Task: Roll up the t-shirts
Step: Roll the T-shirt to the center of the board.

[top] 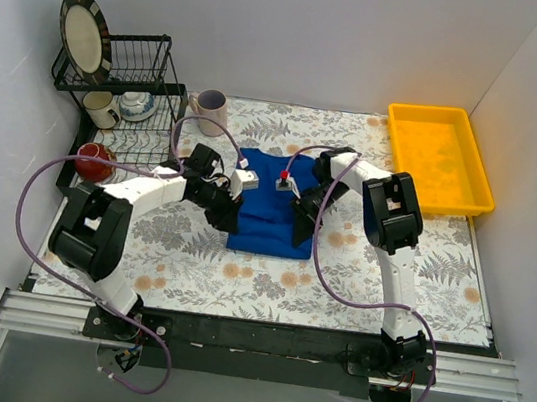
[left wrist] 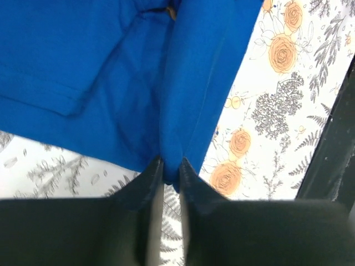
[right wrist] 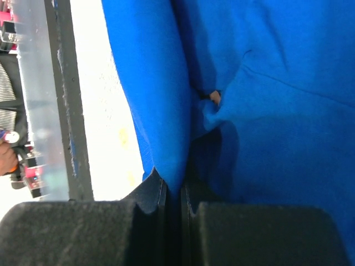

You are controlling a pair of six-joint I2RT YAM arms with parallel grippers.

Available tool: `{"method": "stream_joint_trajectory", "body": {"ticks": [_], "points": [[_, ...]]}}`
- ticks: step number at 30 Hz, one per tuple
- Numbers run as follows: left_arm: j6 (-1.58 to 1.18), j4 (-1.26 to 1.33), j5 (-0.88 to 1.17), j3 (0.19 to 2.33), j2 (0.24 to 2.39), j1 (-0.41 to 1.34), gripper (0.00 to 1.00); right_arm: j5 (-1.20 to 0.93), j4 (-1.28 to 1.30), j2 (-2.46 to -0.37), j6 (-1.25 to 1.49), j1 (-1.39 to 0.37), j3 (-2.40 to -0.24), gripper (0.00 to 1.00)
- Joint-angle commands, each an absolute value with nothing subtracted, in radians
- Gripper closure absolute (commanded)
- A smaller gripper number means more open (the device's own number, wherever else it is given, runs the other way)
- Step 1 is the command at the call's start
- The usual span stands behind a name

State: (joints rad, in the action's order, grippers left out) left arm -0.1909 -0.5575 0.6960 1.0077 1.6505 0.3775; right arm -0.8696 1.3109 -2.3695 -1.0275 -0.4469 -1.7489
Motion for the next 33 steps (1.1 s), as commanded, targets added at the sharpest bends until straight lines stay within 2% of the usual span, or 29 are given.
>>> {"method": "stream_joint_trajectory", "body": {"ticks": [1, 7, 9, 17, 33], "points": [[-0.178, -0.632, 0.594, 0.942, 1.537, 0.342, 0.75, -0.755, 1.256, -2.410, -1.071, -0.437, -1.789, 0.99], [-0.134, -0.548, 0.575, 0.925, 1.364, 0.362, 0.56, -0.741, 1.279, -2.445, -1.063, -0.439, -1.833, 0.99], [-0.109, -0.563, 0.606, 0.946, 1.358, 0.397, 0.54, -0.735, 1.281, -2.453, -1.057, -0.440, -1.842, 0.99], [0.051, -0.554, 0.661, 0.930, 1.397, 0.592, 0.50, -0.732, 1.269, -2.467, -1.039, -0.451, -1.839, 0.99], [0.141, -0.336, 0.443, 0.764, 1.482, 0.614, 0.48, -0.723, 1.269, -2.457, -1.037, -0.472, -1.835, 0.99]]}}
